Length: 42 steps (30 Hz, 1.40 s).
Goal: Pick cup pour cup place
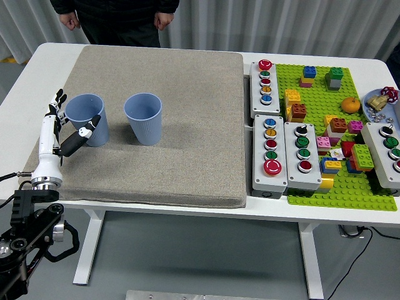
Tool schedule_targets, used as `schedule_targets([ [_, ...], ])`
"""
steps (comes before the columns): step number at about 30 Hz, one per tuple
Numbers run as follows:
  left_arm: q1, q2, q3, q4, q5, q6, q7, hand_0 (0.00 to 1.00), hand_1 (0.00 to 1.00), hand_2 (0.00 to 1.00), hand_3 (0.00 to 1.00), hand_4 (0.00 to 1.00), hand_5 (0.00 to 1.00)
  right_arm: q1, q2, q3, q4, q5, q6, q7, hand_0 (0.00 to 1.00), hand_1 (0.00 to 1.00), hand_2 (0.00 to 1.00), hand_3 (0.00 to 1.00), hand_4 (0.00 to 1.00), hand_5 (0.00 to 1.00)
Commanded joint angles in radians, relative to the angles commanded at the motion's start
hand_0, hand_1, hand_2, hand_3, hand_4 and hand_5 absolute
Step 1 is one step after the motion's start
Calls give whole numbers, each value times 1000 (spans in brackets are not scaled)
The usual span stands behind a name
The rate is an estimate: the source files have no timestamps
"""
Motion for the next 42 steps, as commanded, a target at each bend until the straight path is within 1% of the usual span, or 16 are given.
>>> schedule_targets([
  [3, 20, 9, -11, -28, 3, 1, 2, 731, 812, 996, 998, 977, 475, 0, -1, 0, 0, 0, 0, 0, 741, 703, 722, 639, 218, 380],
  [5, 54, 12, -42, -80, 14, 3, 6, 731, 812, 996, 998, 977, 475, -1, -1, 1, 0, 0, 0, 0, 741, 703, 722, 639, 218, 380],
  [7, 66, 8, -68, -111, 22, 5, 8, 731, 812, 996, 998, 977, 475, -2, 0, 2, 0, -1, -1, 0, 741, 703, 722, 639, 218, 380],
  [10, 67, 4, -121, -153, 39, 6, 16, 728, 815, 996, 998, 988, 488, -2, -1, 3, 0, -3, 0, -1, 741, 703, 721, 639, 218, 381],
  [14, 57, 9, -158, -173, 21, 9, 19, 728, 815, 996, 998, 988, 488, -2, -2, 1, 0, -1, -1, 0, 741, 703, 721, 639, 218, 381],
  [15, 56, 9, -162, -174, 16, 8, 19, 684, 798, 980, 998, 995, 498, -2, -2, 0, 0, 0, -1, 0, 742, 703, 721, 640, 221, 379],
  [20, 51, 6, -170, -162, 12, 23, 17, 684, 798, 980, 998, 995, 498, -1, -3, -3, 0, 7, -2, 3, 742, 703, 721, 640, 221, 379],
  [21, 51, 3, -172, -158, 12, 30, 17, 619, 754, 950, 998, 998, 522, 0, -3, -3, 0, 8, -2, 3, 742, 703, 722, 640, 223, 378],
  [26, 54, -5, -182, -141, 6, 72, 13, 619, 754, 950, 998, 998, 522, -1, -2, -3, 0, 5, -3, 2, 742, 703, 722, 640, 223, 378],
  [27, 55, -6, -185, -137, -9, 80, 9, 528, 678, 906, 971, 998, 529, -2, -2, -3, 0, 5, -3, 2, 742, 703, 721, 640, 225, 380],
  [28, 56, -6, -187, -135, -19, 84, 7, 528, 678, 906, 971, 998, 529, -3, -2, -3, 0, 5, -3, 2, 742, 703, 721, 640, 225, 380],
  [32, 61, -7, -189, -130, -50, 81, 5, 528, 678, 906, 971, 998, 529, -6, -1, -2, 0, 1, -2, 1, 742, 703, 721, 640, 225, 380],
  [33, 61, -7, -190, -129, -55, 81, 3, 521, 660, 899, 967, 998, 534, -7, -1, -2, 0, 0, -2, 1, 742, 702, 721, 640, 225, 379],
  [38, 61, -7, -188, -130, -55, 84, 1, 521, 660, 899, 967, 998, 534, -7, -1, -1, 0, 0, -2, 2, 742, 702, 721, 640, 225, 379],
  [39, 60, -7, -187, -130, -54, 83, 3, 392, 593, 891, 959, 998, 540, -7, -1, -1, 0, 1, -2, 2, 742, 703, 721, 641, 226, 380],
  [42, 60, -6, -185, -130, -45, 80, 8, 392, 593, 891, 959, 998, 540, -7, -1, -2, 0, 3, -3, 2, 742, 703, 721, 641, 226, 380],
])
